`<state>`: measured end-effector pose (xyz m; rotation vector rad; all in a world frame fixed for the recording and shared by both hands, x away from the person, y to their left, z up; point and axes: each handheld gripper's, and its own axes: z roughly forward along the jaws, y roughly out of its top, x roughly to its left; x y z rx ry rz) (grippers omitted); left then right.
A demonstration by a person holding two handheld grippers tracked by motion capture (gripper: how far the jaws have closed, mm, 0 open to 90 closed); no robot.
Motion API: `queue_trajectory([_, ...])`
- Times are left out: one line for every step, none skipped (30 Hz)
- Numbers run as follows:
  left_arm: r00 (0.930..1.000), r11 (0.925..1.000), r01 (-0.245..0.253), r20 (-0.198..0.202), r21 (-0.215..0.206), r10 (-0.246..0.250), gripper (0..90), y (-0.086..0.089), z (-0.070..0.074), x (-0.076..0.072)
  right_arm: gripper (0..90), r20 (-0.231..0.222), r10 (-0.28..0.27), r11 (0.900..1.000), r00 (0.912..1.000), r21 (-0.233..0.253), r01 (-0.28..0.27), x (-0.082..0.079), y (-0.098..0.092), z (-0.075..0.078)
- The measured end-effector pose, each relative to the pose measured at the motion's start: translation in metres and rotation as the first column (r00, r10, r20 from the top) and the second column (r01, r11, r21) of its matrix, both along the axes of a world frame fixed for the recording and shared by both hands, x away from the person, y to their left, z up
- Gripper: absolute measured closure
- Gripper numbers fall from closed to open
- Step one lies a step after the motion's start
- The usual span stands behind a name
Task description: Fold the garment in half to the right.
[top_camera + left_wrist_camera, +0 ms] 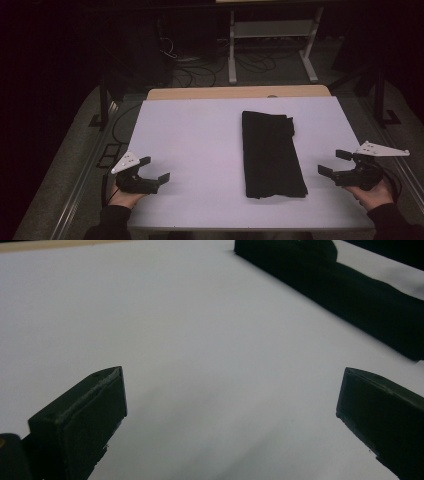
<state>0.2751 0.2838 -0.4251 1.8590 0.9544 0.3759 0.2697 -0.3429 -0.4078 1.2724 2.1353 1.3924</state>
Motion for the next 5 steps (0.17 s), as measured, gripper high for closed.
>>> queue_trajectory([1.0000,1.0000,-0.007,-0.004,0.006,0.007,0.0,0.0022,-0.0010,-0.0006,0.0,0.000,0.000,1.000,1.0000,0.000,0.000,0.0000,0.0000,0.0000])
queue_trajectory([0.9996,0.9997,-0.024,-0.012,0.005,0.024,0.0,0.0045,-0.0024,-0.0012,0.0,-0.001,-0.001,1.000,1.0000,-0.004,0.001,0.0006,-0.0006,-0.0010])
queue_trajectory([0.9995,0.9995,-0.029,-0.012,0.007,0.030,0.0,0.0059,-0.0027,-0.0010,0.0,0.000,-0.002,1.000,1.0000,-0.005,0.002,0.0008,-0.0008,-0.0013])
queue_trajectory([0.9993,0.9994,-0.035,-0.009,0.005,0.035,0.0,0.0064,-0.0028,-0.0006,0.0,-0.002,-0.005,1.000,1.0000,-0.003,0.005,0.0011,-0.0013,-0.0018])
queue_trajectory([0.9993,0.9994,-0.035,-0.009,0.005,0.035,0.0,0.0064,-0.0028,-0.0006,0.0,-0.001,-0.006,1.000,1.0000,-0.003,0.006,0.0015,-0.0015,-0.0023])
